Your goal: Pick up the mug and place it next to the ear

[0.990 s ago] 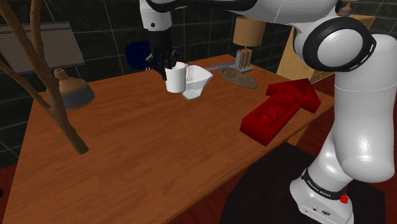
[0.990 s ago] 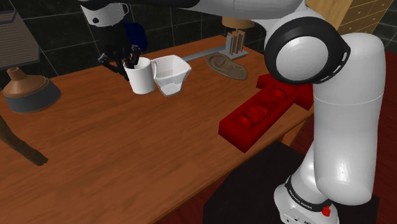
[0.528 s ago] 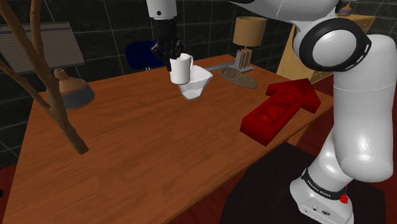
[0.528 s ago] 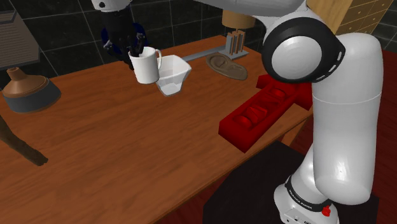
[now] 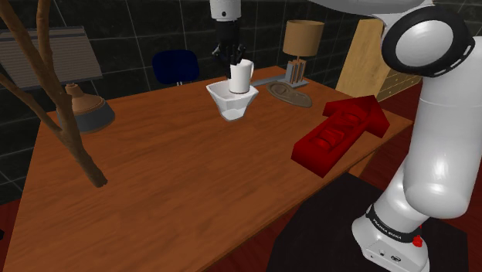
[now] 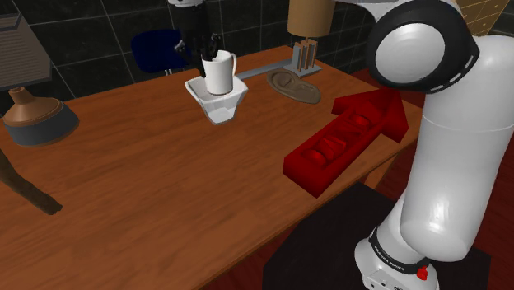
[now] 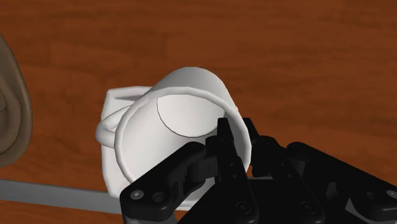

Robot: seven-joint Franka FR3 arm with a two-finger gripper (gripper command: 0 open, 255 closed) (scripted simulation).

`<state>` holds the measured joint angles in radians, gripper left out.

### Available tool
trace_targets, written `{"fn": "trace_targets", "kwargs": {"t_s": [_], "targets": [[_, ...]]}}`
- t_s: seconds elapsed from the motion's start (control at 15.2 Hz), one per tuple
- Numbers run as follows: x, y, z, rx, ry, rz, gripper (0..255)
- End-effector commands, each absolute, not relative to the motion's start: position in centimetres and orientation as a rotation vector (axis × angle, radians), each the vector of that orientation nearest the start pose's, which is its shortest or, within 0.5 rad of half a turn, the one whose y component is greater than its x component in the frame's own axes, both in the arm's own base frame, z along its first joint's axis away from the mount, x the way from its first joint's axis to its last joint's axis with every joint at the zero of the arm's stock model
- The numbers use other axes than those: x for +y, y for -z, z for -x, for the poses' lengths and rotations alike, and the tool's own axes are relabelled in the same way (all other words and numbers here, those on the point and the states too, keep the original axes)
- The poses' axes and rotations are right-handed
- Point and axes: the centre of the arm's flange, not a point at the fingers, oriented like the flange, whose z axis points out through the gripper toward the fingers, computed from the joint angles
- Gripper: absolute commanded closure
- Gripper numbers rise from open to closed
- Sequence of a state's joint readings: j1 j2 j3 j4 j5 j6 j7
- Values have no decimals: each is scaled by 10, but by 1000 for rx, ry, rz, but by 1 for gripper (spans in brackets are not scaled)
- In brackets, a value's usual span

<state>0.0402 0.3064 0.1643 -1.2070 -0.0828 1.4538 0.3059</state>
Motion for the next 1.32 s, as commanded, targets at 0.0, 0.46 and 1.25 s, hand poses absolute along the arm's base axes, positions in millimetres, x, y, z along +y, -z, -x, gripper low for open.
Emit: {"fn": "trace_targets", "kwargs": {"t_s": [0.0,0.46,1.25], "targets": [[74,-604,-627,181,-73,3181,255],[-18,-604,-629,181,-73,3181,255],[-110,-579,-631,181,-73,3181,255]]}}
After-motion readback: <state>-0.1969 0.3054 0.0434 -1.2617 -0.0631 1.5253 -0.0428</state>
